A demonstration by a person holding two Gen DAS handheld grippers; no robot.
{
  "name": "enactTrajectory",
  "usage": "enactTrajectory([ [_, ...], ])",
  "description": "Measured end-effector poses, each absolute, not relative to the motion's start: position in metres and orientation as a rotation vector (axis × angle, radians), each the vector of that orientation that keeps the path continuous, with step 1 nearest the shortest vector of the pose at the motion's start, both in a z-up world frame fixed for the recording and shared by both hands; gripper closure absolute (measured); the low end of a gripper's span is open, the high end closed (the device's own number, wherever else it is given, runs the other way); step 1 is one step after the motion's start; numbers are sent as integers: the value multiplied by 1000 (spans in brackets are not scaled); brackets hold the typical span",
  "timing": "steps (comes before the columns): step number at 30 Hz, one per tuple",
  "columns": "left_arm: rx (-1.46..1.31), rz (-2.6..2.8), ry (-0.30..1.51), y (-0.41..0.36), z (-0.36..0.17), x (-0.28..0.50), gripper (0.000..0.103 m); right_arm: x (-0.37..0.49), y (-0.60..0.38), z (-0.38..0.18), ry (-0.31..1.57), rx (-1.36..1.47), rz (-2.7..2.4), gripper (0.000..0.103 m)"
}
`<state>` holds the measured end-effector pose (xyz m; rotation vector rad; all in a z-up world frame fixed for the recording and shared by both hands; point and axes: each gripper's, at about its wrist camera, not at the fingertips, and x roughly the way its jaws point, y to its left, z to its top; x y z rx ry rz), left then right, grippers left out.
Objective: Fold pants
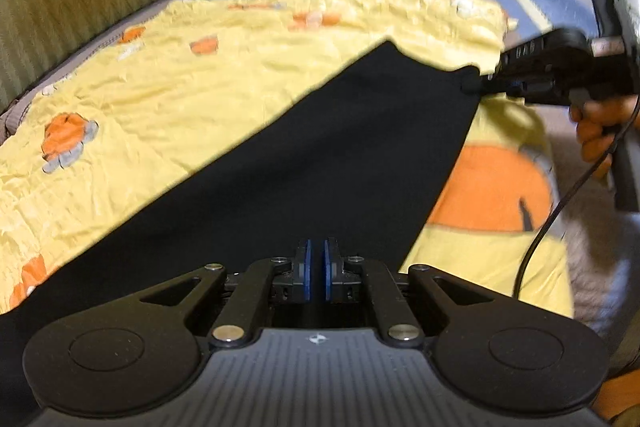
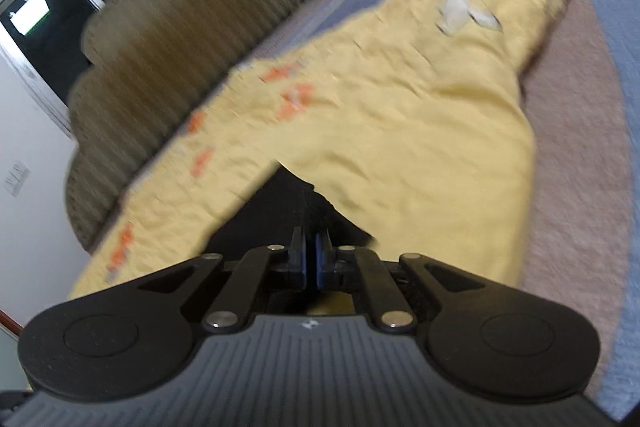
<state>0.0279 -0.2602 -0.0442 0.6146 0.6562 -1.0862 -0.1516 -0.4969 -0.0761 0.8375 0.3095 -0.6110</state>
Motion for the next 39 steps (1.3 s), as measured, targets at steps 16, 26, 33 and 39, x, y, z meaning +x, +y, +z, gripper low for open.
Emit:
enactTrajectory([
  [16,637,-1041,537,-255,-41,11,69,-161,-496,-84,298,842,-700,83],
  [26,519,-931,579,-197,-28,27,65,-60,-451,-31,452,454,-324,65],
  [33,461,-715,624,-128,-26,76,53,18,-441,-54,639,338,-277,65],
  [39,367,-576,681,-79,-31,117,52,24,-428,-32,587,253,-351,64],
])
